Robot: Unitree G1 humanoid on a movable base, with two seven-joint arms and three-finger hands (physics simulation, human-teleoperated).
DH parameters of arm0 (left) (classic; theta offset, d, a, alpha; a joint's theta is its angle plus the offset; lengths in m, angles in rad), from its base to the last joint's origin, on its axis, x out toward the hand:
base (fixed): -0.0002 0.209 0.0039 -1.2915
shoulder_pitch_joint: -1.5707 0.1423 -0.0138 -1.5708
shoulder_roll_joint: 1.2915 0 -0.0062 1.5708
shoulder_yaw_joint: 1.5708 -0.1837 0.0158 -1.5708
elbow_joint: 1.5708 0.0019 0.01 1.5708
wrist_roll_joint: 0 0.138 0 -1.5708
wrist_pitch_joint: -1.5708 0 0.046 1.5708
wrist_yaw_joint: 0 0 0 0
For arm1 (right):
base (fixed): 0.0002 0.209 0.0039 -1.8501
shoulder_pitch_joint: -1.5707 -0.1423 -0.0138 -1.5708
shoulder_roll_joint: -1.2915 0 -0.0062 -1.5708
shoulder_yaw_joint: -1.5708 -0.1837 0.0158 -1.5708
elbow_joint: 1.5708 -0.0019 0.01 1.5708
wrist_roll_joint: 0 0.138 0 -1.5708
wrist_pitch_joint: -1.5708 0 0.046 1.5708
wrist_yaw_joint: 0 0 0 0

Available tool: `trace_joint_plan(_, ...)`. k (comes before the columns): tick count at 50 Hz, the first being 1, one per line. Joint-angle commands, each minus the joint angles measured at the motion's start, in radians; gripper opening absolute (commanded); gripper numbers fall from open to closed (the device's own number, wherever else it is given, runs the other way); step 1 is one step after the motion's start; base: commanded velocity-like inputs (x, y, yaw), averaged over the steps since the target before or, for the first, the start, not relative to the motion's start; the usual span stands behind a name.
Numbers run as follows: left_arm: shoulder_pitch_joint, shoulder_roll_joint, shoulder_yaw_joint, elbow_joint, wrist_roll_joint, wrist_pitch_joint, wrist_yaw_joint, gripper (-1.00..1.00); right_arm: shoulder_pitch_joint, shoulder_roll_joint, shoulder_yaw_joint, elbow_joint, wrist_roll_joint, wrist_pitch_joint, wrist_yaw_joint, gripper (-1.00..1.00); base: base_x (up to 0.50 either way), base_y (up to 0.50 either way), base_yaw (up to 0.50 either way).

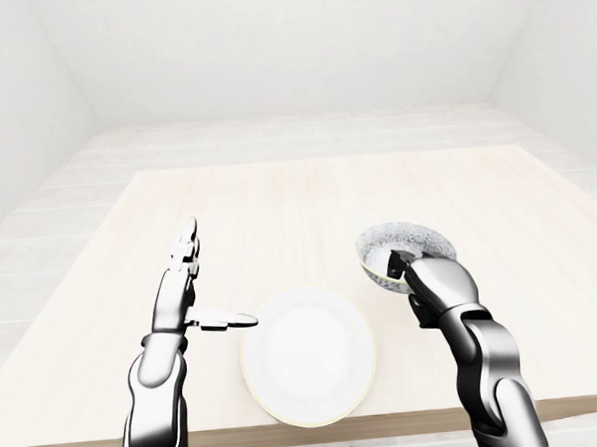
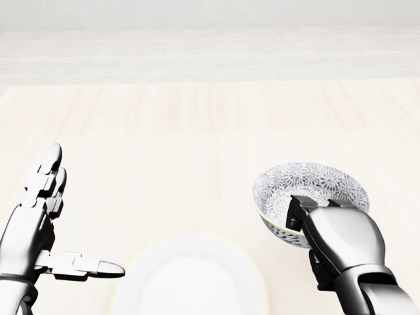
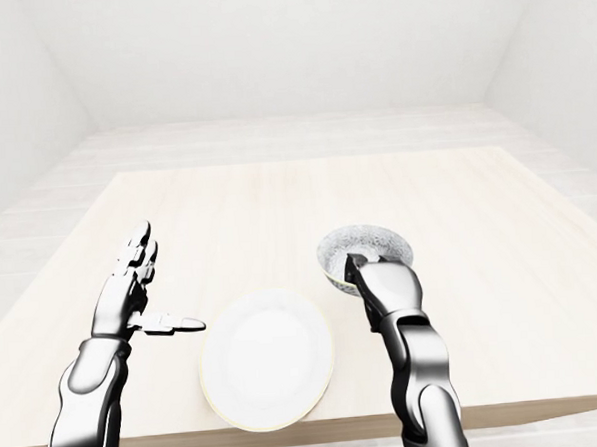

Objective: Put the bowl on the plate.

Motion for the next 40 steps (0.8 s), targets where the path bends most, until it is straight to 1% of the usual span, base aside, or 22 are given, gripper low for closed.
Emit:
trace_joint_plan(1, 0.0, 0.005, 0.001, 0.015, 0.01, 0.0, 0.005, 1.0, 0.01, 0.041, 0.108, -0.021, -0.099, -0.038, -0.049, -0.93, 0.0, 0.0, 0.0)
trace_joint_plan(3, 0.002, 0.004, -0.002, 0.023, 0.014, 0.0, 0.005, 1.0, 0.01, 0.062, 0.126, -0.029, -0.093, -0.037, -0.054, -0.95, 0.0, 0.0, 0.0)
trace_joint_plan(4, 0.001, 0.004, -0.002, 0.023, 0.014, 0.0, 0.005, 1.0, 0.01, 0.062, 0.126, -0.03, -0.093, -0.037, -0.054, -0.95, 0.0, 0.0, 0.0)
trace_joint_plan(7, 0.001, 0.005, 0.002, 0.018, 0.012, 0.0, 0.003, 1.0, 0.018, 0.075, 0.161, -0.046, -0.123, -0.035, -0.047, -0.96, 0.0, 0.0, 0.0)
trace_joint_plan(8, 0.001, 0.006, 0.003, 0.018, 0.013, 0.0, 0.003, 1.0, 0.014, 0.074, 0.175, -0.052, -0.127, -0.045, -0.054, -0.97, 0.0, 0.0, 0.0)
trace_joint_plan(9, 0.0, 0.006, 0.005, 0.019, 0.012, 0.0, 0.003, 1.0, 0.011, 0.081, 0.185, -0.059, -0.138, -0.039, -0.043, -0.97, 0.0, 0.0, 0.0)
trace_joint_plan(10, 0.001, 0.007, 0.006, 0.02, 0.012, 0.0, 0.002, 1.0, 0.009, 0.085, 0.195, -0.063, -0.144, -0.04, -0.041, -0.97, 0.0, 0.0, 0.0)
trace_joint_plan(11, 0.002, 0.008, 0.007, 0.021, 0.012, 0.0, 0.001, 1.0, 0.004, 0.083, 0.208, -0.072, -0.149, -0.05, -0.039, -0.97, 0.0, 0.0, 0.0)
trace_joint_plan(14, 0.002, 0.007, 0.01, 0.023, 0.009, 0.0, 0.002, 1.0, -0.003, 0.088, 0.219, -0.083, -0.163, -0.049, -0.021, -0.97, 0.0, 0.0, 0.0)
trace_joint_plan(17, 0.004, 0.006, 0.01, 0.038, 0.01, 0.0, 0.005, 1.0, -0.004, 0.085, 0.237, -0.092, -0.165, -0.07, -0.014, -0.96, 0.0, 0.0, 0.0)
trace_joint_plan(22, 0.006, 0.009, 0.014, 0.035, 0.01, 0.0, 0.002, 1.0, 0.034, 0.086, 0.274, -0.123, -0.163, -0.107, -0.045, -0.97, 0.0, 0.0, 0.0)
trace_joint_plan(24, 0.006, 0.01, 0.015, 0.034, 0.01, 0.0, 0.001, 1.0, 0.046, 0.088, 0.282, -0.127, -0.169, -0.109, -0.047, -0.96, 0.0, 0.0, 0.0)
trace_joint_plan(26, 0.005, 0.011, 0.018, 0.034, 0.008, 0.0, -0.001, 1.0, 0.059, 0.079, 0.304, -0.134, -0.173, -0.134, -0.07, -0.96, 0.0, 0.0, 0.0)
trace_joint_plan(28, 0.003, 0.012, 0.019, 0.037, 0.01, 0.0, -0.001, 1.0, 0.076, 0.083, 0.314, -0.134, -0.177, -0.135, -0.074, -0.97, 0.0, 0.0, 0.0)
trace_joint_plan(29, 0.002, 0.012, 0.02, 0.038, 0.009, 0.0, -0.001, 1.0, 0.082, 0.079, 0.32, -0.142, -0.177, -0.143, -0.085, -0.97, 0.0, 0.0, 0.0)
trace_joint_plan(30, 0.002, 0.011, 0.02, 0.038, 0.008, 0.0, -0.001, 1.0, 0.092, 0.081, 0.323, -0.145, -0.178, -0.14, -0.089, -0.97, 0.0, 0.0, 0.0)
trace_joint_plan(33, 0.002, 0.012, 0.019, 0.039, 0.009, 0.0, -0.002, 1.0, 0.125, 0.075, 0.34, -0.147, -0.173, -0.148, -0.109, -0.97, 0.0, 0.0, 0.0)
trace_joint_plan(34, 0.002, 0.013, 0.021, 0.037, 0.008, 0.0, -0.003, 1.0, 0.135, 0.07, 0.349, -0.148, -0.167, -0.156, -0.116, -0.97, 0.0, 0.0, 0.0)
trace_joint_plan(40, 0.004, 0.014, 0.025, 0.037, 0.009, 0.0, -0.002, 1.0, 0.181, 0.059, 0.378, -0.151, -0.17, -0.153, -0.163, -0.97, 0.0, 0.0, 0.0)
